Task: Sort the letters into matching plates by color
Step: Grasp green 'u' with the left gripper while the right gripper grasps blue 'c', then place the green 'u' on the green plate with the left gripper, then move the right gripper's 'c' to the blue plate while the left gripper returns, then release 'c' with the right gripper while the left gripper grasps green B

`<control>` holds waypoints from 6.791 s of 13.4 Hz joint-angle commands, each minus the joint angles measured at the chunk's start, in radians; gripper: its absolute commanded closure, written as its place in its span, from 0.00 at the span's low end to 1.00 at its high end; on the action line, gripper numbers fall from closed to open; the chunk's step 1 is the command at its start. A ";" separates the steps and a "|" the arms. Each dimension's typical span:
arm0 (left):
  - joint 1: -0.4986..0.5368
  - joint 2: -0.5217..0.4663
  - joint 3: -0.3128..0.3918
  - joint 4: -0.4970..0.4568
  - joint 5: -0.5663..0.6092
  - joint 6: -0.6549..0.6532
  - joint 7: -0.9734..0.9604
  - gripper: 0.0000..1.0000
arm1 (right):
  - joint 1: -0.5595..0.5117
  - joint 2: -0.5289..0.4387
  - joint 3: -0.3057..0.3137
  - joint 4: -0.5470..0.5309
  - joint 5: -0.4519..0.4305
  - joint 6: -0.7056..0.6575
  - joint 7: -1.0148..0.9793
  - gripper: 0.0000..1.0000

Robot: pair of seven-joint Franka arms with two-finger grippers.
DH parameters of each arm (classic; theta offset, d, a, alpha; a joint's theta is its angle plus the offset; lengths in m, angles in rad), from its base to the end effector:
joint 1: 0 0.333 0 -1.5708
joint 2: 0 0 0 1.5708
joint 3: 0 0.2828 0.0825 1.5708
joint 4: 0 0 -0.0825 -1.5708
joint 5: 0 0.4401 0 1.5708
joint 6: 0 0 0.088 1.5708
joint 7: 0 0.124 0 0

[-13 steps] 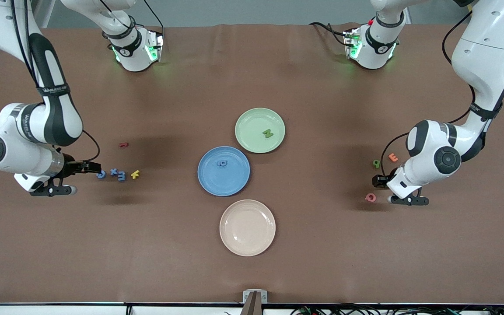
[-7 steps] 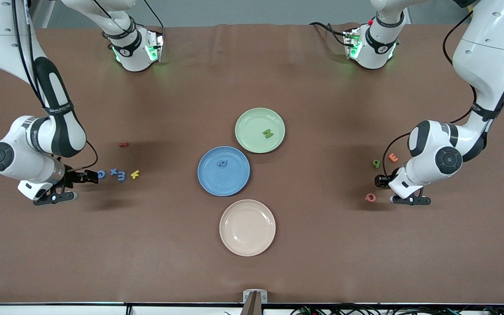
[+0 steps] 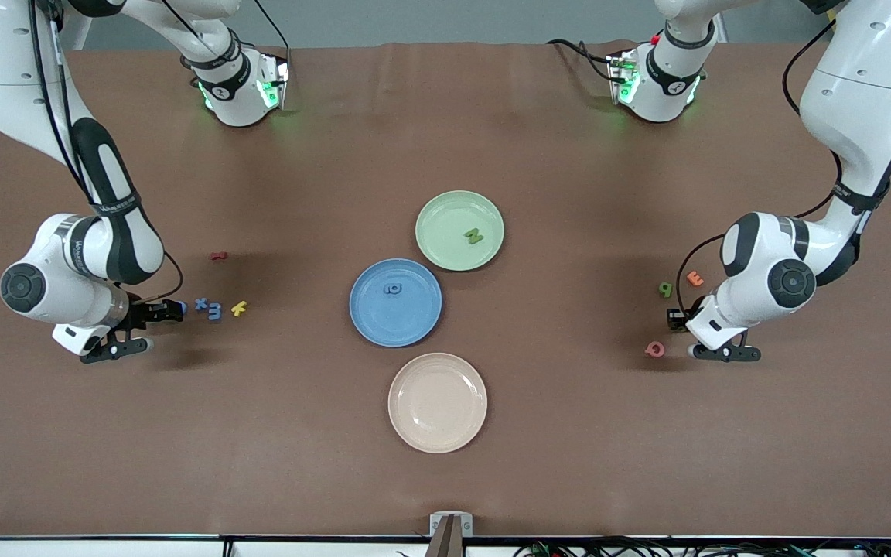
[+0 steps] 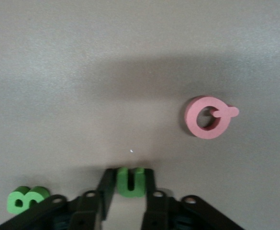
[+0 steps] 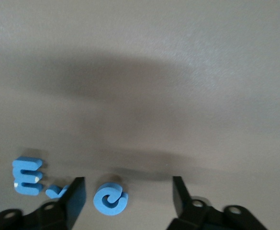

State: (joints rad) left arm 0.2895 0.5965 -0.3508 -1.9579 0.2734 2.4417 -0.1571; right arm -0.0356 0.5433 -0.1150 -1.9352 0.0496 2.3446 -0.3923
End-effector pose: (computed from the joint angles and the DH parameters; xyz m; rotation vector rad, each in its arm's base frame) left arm 0.6207 -0.0473 0.0889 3.1170 -0.1102 -0.0993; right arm 0.6169 -0.0956 0.1039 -3.1078 -0.3390 0.2068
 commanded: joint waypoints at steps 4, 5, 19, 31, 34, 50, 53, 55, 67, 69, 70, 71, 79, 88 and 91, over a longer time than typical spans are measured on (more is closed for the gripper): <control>-0.009 -0.064 -0.054 -0.006 0.017 -0.108 -0.067 1.00 | -0.018 -0.006 0.020 -0.034 -0.002 -0.027 -0.008 0.24; -0.009 -0.082 -0.085 -0.001 0.017 -0.153 -0.096 1.00 | -0.018 -0.006 0.020 -0.037 -0.001 -0.025 -0.008 0.24; -0.202 -0.090 -0.473 0.001 0.012 -0.268 -0.954 1.00 | -0.012 0.009 0.021 -0.057 0.012 0.019 -0.011 0.39; -0.564 0.061 -0.317 0.112 0.017 -0.105 -1.392 0.82 | -0.010 0.009 0.021 -0.054 0.012 0.019 -0.008 0.83; -0.570 0.091 -0.313 0.149 0.015 -0.105 -1.421 0.25 | 0.005 -0.022 0.023 -0.039 0.012 -0.043 0.006 0.84; 0.022 -0.173 -0.318 0.057 0.153 -0.274 -0.561 0.03 | 0.520 -0.148 0.026 0.094 0.090 -0.311 0.840 0.84; 0.101 -0.173 -0.318 0.033 0.203 -0.266 -0.418 0.03 | 0.601 -0.079 0.026 0.153 0.099 -0.262 0.958 0.84; 0.169 -0.170 -0.319 -0.002 0.271 -0.235 -0.343 0.03 | 0.647 -0.027 0.026 0.174 0.124 -0.187 1.018 0.84; 0.476 0.008 -0.318 -0.099 0.500 0.083 -0.104 0.10 | 0.746 0.191 0.026 0.398 0.187 -0.140 1.162 0.84; 0.477 0.009 -0.318 -0.107 0.500 0.083 -0.104 0.10 | 0.763 0.214 0.026 0.409 0.187 -0.117 1.164 0.84; 0.477 0.011 -0.318 -0.108 0.500 0.083 -0.104 0.10 | 0.764 0.221 0.026 0.409 0.187 -0.101 1.165 0.84; 0.477 0.019 -0.318 -0.108 0.500 0.082 -0.104 0.11 | 0.767 0.225 0.026 0.410 0.187 -0.096 1.173 0.84; 0.479 0.045 -0.316 -0.113 0.500 0.082 -0.101 0.28 | 0.760 0.146 0.018 0.409 0.173 -0.258 1.161 0.00; 0.493 0.034 -0.323 -0.113 0.498 0.069 -0.087 0.98 | 0.521 -0.239 0.009 0.115 0.032 -0.464 0.856 0.00; 0.499 -0.003 -0.404 -0.102 0.459 -0.014 -0.097 0.98 | 0.384 -0.273 0.008 0.071 0.019 -0.459 0.635 0.00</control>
State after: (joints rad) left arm 0.7763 0.6338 -0.6944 -2.0641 0.7549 2.4944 -0.2582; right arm 0.4326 0.3211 -0.1256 -1.8038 0.0858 1.8673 0.3523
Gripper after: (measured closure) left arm 0.648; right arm 0.000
